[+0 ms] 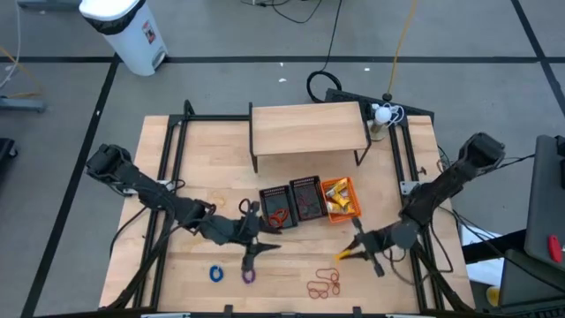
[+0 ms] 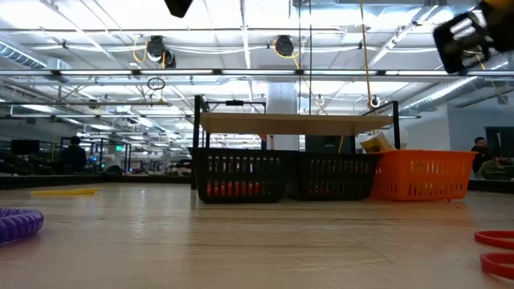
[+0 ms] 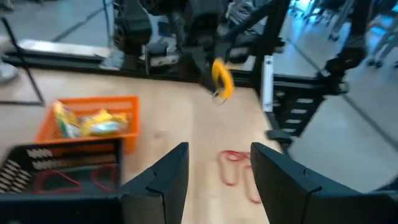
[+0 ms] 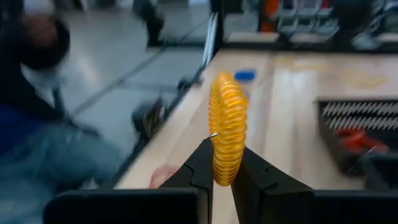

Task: Pick & Place Office Desk Supplies
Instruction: Put the yellow spiral keychain tie into the left black bin

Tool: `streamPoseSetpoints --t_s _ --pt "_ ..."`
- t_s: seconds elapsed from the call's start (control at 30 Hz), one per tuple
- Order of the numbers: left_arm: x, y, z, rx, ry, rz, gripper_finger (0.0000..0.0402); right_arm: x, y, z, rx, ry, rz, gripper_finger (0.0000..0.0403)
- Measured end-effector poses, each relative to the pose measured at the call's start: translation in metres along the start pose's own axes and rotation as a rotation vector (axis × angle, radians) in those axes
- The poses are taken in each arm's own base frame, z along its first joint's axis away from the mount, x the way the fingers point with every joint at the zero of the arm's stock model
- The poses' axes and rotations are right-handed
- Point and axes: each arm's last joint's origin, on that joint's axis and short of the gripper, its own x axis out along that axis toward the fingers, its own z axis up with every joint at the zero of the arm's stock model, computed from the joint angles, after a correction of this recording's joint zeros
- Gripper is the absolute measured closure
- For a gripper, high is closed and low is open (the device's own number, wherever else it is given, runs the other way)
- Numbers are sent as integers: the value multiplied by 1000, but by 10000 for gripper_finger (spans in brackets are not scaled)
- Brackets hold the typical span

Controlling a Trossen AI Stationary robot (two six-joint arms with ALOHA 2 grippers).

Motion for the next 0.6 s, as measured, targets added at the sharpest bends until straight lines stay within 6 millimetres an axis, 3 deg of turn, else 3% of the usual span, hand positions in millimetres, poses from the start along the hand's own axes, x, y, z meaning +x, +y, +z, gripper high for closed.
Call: streamPoseSetpoints --t_s 0.23,0.6 --pt "6 21 1 193 32 69 231 -6 -26 24 36 -118 -112 382" --pt "13 51 11 115 -1 155 231 5 -65 28 -8 -128 -208 382"
